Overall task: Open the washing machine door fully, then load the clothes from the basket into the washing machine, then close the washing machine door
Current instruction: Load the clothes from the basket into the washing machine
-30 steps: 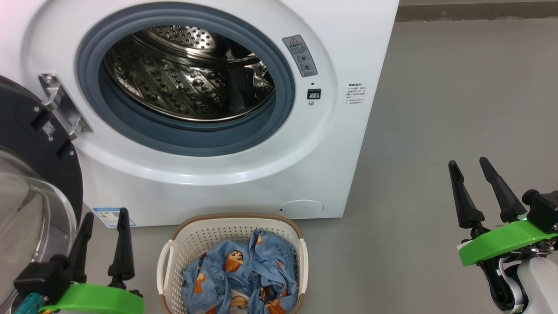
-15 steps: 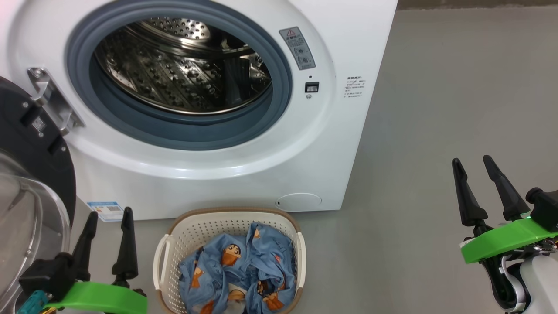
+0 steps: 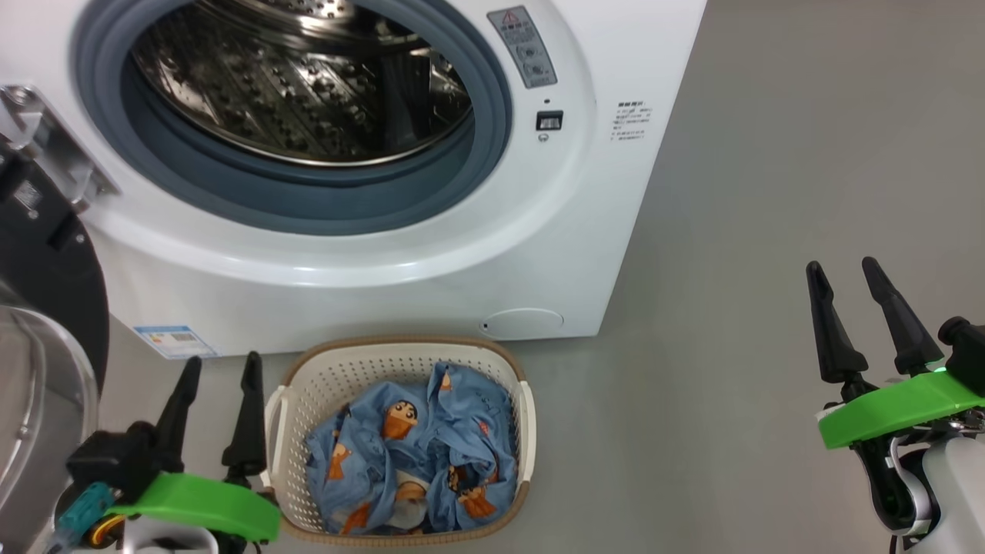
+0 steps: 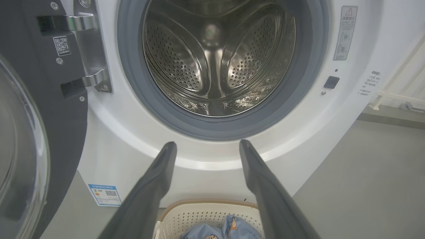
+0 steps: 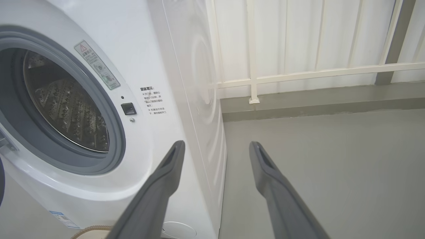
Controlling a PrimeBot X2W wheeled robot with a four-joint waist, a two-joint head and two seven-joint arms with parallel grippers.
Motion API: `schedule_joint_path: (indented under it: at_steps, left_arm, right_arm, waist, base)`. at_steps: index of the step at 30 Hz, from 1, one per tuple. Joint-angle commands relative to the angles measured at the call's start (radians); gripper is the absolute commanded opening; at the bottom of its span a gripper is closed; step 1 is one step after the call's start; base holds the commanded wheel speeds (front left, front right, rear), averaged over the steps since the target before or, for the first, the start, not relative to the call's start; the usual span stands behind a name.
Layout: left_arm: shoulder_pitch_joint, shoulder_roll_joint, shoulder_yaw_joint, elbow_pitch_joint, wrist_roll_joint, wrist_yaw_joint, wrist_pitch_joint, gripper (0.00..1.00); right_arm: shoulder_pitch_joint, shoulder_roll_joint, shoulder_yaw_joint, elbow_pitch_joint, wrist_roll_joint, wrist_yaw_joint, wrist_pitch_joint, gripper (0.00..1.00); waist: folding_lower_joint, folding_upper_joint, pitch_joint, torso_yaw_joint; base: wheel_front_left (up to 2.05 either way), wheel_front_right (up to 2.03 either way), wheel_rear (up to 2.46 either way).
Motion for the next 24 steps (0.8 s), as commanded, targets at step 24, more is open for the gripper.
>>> schedule_joint_path:
  at_steps: [24]
  left_arm:
    - [-0.219, -0.014, -0.046, 0.193, -0.011, -0.095, 0.05, 1.0]
  right_arm:
    - [-0.107, 0.032, -0.019, -0.067, -0.029, 0.006, -0.009, 1.0]
  waist:
    - [-0.0001, 0.0, 0.235, -0.047]
  base:
    - [0.0, 0.0, 0.0]
